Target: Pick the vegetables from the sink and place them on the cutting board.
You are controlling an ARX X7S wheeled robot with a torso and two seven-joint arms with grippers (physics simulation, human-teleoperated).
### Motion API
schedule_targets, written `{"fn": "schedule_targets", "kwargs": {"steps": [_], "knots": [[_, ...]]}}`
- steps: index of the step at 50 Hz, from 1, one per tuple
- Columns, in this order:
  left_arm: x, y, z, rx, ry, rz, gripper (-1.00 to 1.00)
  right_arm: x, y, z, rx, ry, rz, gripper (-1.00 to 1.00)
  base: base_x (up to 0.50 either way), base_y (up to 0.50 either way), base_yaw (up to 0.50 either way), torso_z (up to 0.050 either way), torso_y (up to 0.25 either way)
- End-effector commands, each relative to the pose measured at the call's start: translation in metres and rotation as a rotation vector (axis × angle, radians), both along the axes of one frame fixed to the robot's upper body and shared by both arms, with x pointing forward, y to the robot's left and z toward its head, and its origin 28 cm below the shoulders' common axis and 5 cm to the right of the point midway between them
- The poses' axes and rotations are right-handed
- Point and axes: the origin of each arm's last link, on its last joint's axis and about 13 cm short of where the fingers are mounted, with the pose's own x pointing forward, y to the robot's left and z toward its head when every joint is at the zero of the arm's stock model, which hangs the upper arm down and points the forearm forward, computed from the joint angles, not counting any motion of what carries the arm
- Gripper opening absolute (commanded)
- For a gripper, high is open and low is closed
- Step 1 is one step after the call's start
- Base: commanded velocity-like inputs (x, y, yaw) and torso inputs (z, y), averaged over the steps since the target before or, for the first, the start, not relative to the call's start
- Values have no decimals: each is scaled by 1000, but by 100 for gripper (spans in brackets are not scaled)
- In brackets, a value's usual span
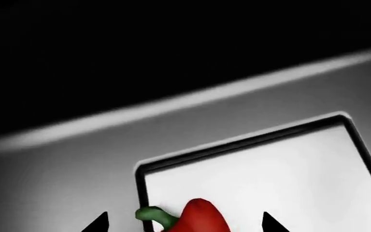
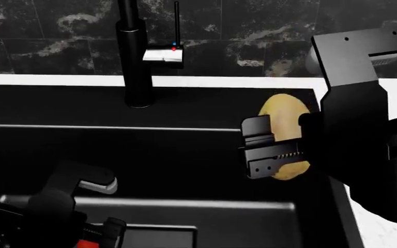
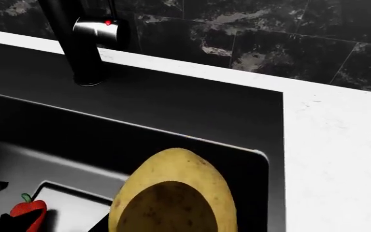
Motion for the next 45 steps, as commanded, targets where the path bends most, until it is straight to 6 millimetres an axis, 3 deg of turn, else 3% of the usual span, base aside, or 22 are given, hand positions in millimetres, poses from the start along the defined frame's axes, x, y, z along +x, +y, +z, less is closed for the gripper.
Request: {"fn": "schedule_targets", "kwargs": {"steps": [1,7,20,33,34,39,45], "knots": [[-11,-21,-43,-22,74,-82,100,1,0,0,14,-17,21,-100,-11,-3,0,0,0],[-6,-23,-57,33,81,-85,100,0,-1,-2,20,-14,18,-100,-4,-3,0,-4,0],[8,-22,-67,56,85,-35,100,-2,-2,-7,29,-3,16,-100,-1,-4,-2,-2,0],[-4,-25,-74,50,143,-64,100,-1,-2,-6,30,-7,19,-100,2,-2,-3,-2,0],[-5,-25,-74,47,146,-58,-100,-1,-2,-6,29,-7,20,-100,0,0,0,0,0],[-11,-27,-73,51,158,-70,-100,-2,-3,-7,33,-9,16,-100,0,-1,-2,-2,0],[-20,-29,-56,42,128,-88,-100,-2,-4,-6,39,-17,11,-100,0,0,0,-2,0]]}}
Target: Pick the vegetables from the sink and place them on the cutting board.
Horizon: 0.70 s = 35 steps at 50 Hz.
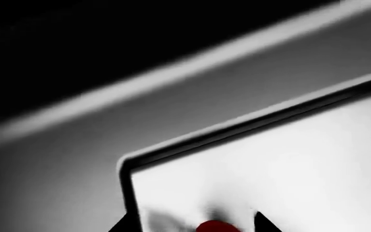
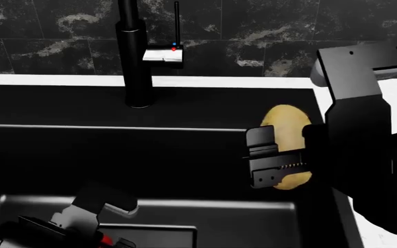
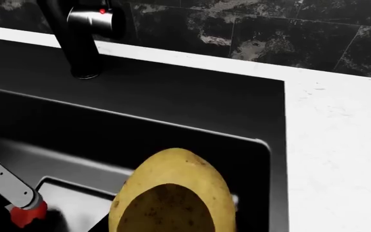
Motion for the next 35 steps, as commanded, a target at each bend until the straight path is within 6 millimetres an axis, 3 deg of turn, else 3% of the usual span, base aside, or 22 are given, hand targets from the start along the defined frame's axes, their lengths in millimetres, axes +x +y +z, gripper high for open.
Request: {"fn": "schedule_targets", "kwargs": {"steps": [1,10,16,26,35], "knots": [[-30,-10,-8,-120,83,-36,-100,1,0,4,19,-34,17,-100,0,0,2,-12,0],[-19,-14,42,-186,-55,-6,-100,-1,0,7,24,-44,17,-100,27,0,5,-15,0],[-14,-8,79,-230,-152,5,-100,-1,0,7,25,-45,15,-100,15,0,-1,-8,0],[-13,5,125,-287,-288,18,-100,-4,-2,10,31,-74,6,-100,0,0,0,0,0],[-28,22,171,-345,-407,3,-100,-10,-6,20,40,-152,6,-100,0,0,0,0,0]]}}
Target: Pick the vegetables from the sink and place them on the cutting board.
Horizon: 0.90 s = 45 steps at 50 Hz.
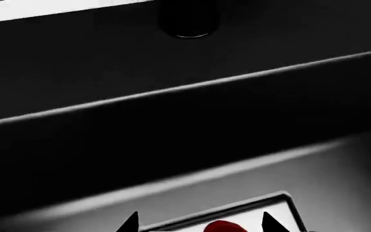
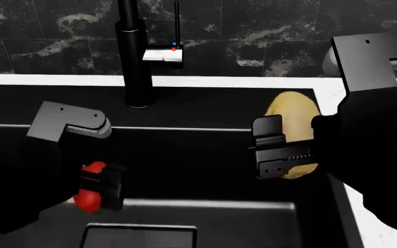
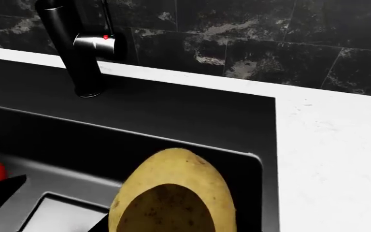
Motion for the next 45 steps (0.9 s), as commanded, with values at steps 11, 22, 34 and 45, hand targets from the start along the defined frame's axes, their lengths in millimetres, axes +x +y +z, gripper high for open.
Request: {"fn": "schedule_targets", "kwargs": {"steps": [11,22,34,45], "knots": [[-28,39,85,-162,-325,12,-100,-12,-8,9,38,-297,-17,-100,0,0,0,0,0],[-30,53,99,-227,-445,59,-100,-20,-14,3,22,-358,-33,-100,0,0,0,0,0],[-31,60,102,-245,-497,84,-100,-21,-16,4,24,-387,-42,-100,0,0,0,0,0],[-31,58,99,-232,-484,79,-100,-23,-19,0,27,-389,-57,-100,0,0,0,0,0]]}}
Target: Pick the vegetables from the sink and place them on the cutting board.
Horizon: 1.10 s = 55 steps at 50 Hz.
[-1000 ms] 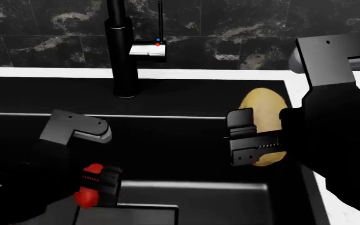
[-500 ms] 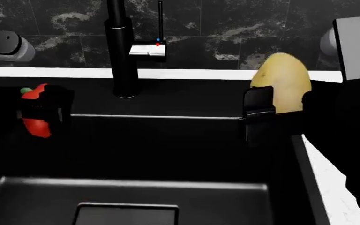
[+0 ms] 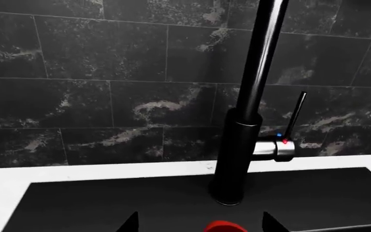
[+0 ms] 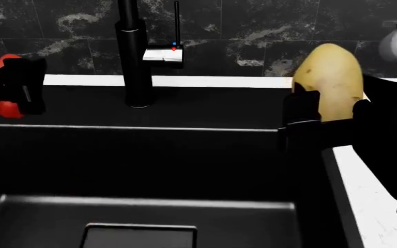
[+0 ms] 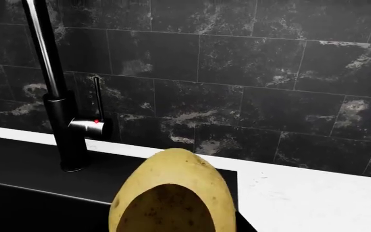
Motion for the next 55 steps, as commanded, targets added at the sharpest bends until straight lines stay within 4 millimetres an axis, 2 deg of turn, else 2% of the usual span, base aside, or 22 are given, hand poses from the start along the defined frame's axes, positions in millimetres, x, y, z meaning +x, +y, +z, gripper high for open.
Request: {"fn": "schedule_targets", "kwargs": {"steps": [1,13,26,28,37,55], "knots": [[-1,-1,1,-44,-41,-28,-100,-1,-3,2,6,-48,3,-100,0,0,0,0,0],[-3,6,3,-52,-32,-11,-100,0,-2,4,6,-47,-10,-100,-14,0,0,0,0],[-6,6,-3,-44,-21,-18,-100,1,-2,1,9,-30,-19,-100,-481,0,0,0,0],[-8,1,-1,-32,-20,-36,-100,-3,-5,-1,17,-43,-17,-100,-170,-74,0,0,0],[-9,1,0,-32,-21,-39,-100,-4,-6,-2,19,-45,-25,-100,-117,-157,0,0,0],[-13,4,-1,-35,-18,-36,-100,-6,-6,-4,16,-36,-27,-100,-152,-496,0,0,0]]}}
